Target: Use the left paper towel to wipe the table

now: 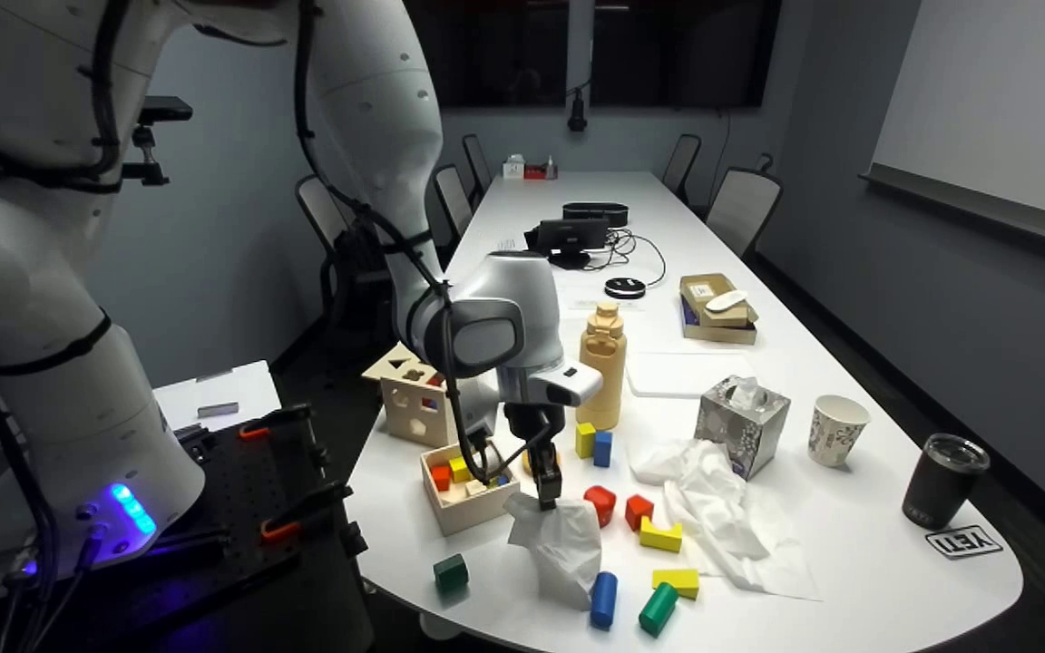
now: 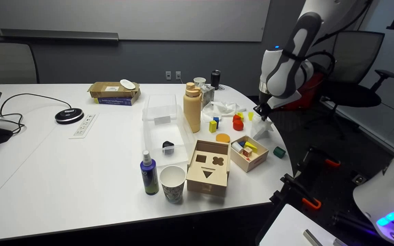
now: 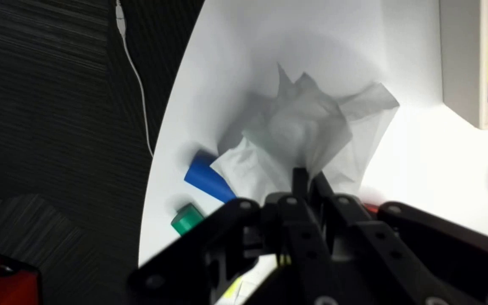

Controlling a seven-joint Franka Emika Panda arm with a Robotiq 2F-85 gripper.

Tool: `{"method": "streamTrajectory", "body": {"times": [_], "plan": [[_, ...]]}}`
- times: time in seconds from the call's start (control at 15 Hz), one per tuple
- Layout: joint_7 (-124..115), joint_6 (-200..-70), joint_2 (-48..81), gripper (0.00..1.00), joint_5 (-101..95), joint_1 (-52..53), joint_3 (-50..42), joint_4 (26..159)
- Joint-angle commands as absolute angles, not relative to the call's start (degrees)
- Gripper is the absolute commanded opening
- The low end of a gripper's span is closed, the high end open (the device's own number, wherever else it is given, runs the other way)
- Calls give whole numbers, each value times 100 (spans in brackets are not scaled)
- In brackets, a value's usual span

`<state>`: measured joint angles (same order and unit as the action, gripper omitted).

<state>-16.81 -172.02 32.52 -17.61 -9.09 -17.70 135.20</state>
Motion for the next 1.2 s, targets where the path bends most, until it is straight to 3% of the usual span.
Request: {"method": "streamTrajectory", "body": {"times": [0.0,0.67,1.13], "plan": [[-1134,-17167,4050,1,-951,-1054,-1557,12720],[-934,-16080,4104,1,-131,-748,-1211,12553],[-1370,-15616,4263,1,-533,-108,-2166,12602]]}}
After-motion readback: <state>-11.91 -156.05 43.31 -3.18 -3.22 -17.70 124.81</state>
